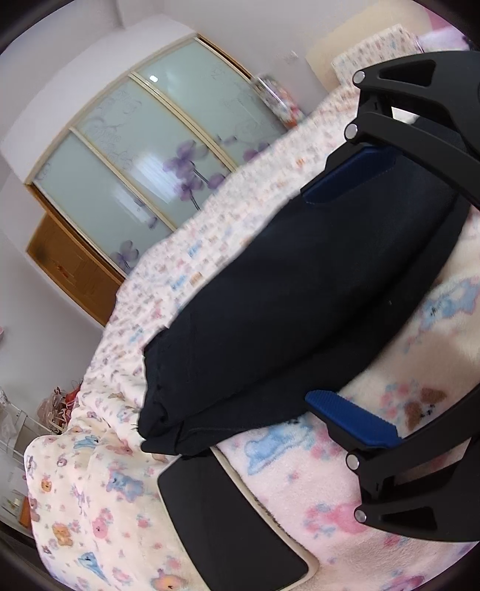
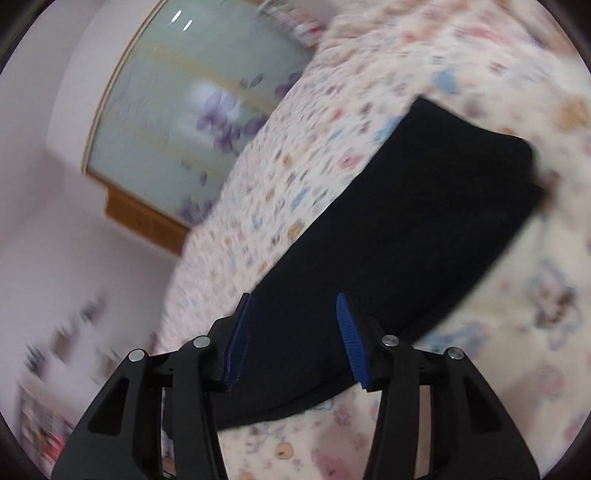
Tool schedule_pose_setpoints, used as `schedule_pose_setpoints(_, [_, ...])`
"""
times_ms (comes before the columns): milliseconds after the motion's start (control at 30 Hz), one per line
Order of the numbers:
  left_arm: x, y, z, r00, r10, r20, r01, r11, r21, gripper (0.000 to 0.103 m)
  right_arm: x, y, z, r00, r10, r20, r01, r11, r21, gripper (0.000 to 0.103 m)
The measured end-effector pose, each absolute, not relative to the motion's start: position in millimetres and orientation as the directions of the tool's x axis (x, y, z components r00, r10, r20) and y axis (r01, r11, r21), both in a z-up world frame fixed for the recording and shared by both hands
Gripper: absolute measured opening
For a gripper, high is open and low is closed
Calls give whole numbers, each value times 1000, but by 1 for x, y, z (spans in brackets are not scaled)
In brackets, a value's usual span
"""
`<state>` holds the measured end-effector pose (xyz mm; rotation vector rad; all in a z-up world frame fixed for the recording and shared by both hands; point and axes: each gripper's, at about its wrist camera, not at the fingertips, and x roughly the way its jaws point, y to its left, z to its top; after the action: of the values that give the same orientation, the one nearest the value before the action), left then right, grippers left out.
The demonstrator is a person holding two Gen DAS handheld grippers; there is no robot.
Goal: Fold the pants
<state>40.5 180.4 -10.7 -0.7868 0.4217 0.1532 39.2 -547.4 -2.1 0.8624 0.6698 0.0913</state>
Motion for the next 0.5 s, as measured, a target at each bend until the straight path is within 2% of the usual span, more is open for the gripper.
schedule_pose_setpoints(100, [31,194,1,941,-28,-337,-227,686,-692,101,54,-545,-33,677,370,-636,311,640,703,51])
schedule_pose_setpoints(167, [33,206,4,942,-68,-328,-202,667,-717,101,55,-549,-39,682,387,-620,312,613,726,51])
schedule_pose_setpoints(333, [52,234,-19,894,-233,-382,-205,544,-813,101,53,-549,-40,687,398,-607,291,615,733,51])
schedule_pose_setpoints(500, [62,247,-23,888,-298,-350,-180,475,-861,101,56,-541,-35,685,380,-621,283,647,708,55])
